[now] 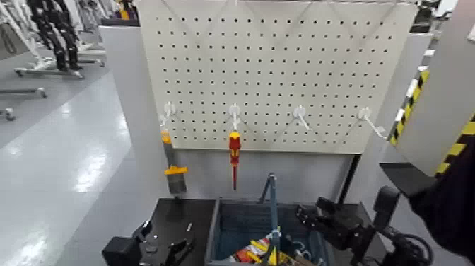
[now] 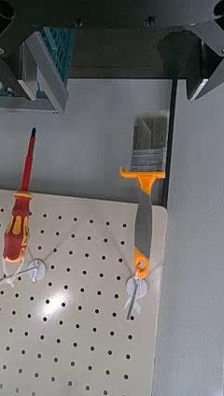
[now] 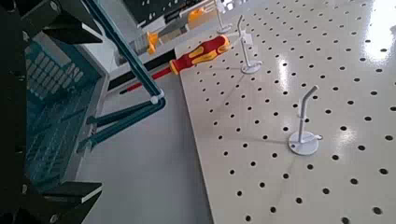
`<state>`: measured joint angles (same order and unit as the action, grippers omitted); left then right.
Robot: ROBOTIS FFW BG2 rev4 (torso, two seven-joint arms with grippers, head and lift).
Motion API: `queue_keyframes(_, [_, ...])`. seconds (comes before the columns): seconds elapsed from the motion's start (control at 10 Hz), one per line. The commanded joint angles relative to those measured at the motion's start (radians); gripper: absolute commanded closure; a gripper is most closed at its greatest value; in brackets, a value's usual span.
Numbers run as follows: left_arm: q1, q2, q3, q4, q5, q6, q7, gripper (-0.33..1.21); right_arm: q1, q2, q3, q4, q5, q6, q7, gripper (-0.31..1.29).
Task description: Put the yellow roller into the crate.
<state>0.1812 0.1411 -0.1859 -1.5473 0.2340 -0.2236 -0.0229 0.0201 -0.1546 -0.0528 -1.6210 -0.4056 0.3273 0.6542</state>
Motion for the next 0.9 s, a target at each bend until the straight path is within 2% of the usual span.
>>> queue_keyframes(0.1, [-0.002,0.0,-0.001,0.003,0.001,0.001,0.0,0.11,0.069,0.03,-0.025,-0.102,0.119,-0.08,-0.1,0.12])
queue_keyframes(0.3, [-0.002,0.0,-0.001,0.004,0.001,0.001,0.0,0.11,0.126,0.05,-0.027,-0.145,0.175,-0.183,-0.212,0.12])
queue_keyframes(0.4, [-0.002,0.0,-0.001,0.004,0.001,0.003,-0.002,0.11,0.161,0.064,-0.018,-0.152,0.191,-0.263,-0.294,0.12])
queue_keyframes(0.6, [-0.002,0.0,0.0,0.004,0.001,0.003,-0.002,0.11,0.23,0.078,0.019,-0.169,0.214,-0.375,-0.461,0.12])
queue_keyframes(0.8, [0.0,0.0,0.002,0.003,0.001,0.003,-0.002,0.11,0.274,0.09,0.044,-0.171,0.223,-0.444,-0.548,0.13])
queue_keyframes(0.9, [0.0,0.0,0.002,0.003,0.001,0.003,-0.002,0.11,0.291,0.099,0.042,-0.172,0.231,-0.459,-0.559,0.13])
